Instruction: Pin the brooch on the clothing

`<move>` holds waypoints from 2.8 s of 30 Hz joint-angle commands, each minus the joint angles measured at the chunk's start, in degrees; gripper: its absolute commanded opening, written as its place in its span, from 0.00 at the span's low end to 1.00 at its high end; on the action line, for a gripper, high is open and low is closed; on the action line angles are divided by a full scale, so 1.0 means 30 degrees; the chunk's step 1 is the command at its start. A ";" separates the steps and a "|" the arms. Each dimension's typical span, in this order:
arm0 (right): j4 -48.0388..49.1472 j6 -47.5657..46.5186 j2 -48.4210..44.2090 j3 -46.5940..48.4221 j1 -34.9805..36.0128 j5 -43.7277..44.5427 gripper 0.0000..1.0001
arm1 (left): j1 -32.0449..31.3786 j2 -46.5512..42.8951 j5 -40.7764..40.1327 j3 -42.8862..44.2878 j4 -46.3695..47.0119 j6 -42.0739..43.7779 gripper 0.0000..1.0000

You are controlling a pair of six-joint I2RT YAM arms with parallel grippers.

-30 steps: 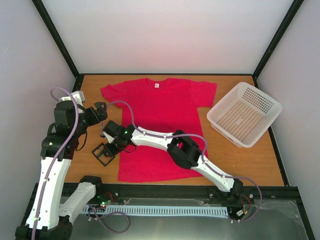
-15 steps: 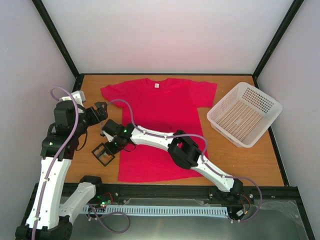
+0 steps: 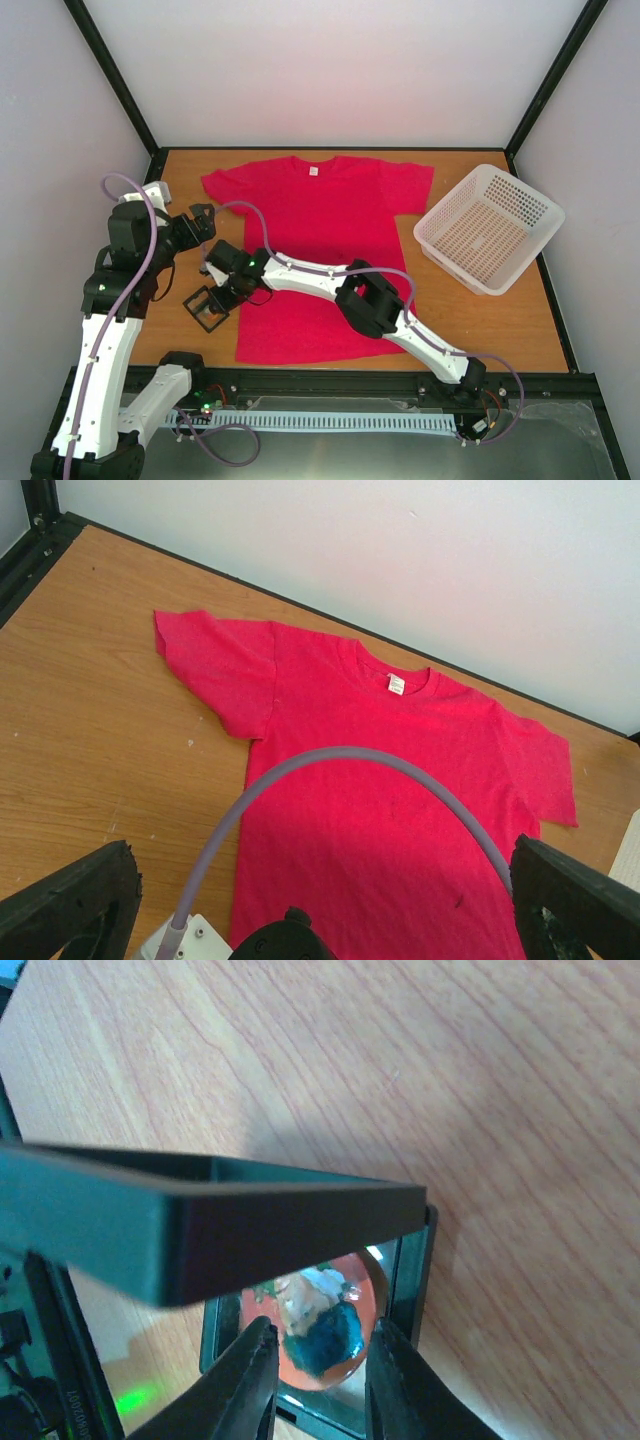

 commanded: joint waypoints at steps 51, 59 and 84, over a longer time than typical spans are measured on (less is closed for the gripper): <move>-0.4005 -0.5201 0.0715 0.4034 0.3337 0.9651 0.85 | 0.0104 0.0006 0.0246 0.1423 -0.0061 -0.0186 1.00; -0.4147 -0.5284 0.1460 0.4624 0.3612 0.9937 0.85 | 0.0104 -0.0060 0.0104 0.2143 -0.0288 -0.0125 1.00; -0.5091 -0.5498 0.3014 0.6528 0.3570 1.0922 0.74 | 0.0107 0.0025 0.0267 0.2026 -0.0112 -0.0127 1.00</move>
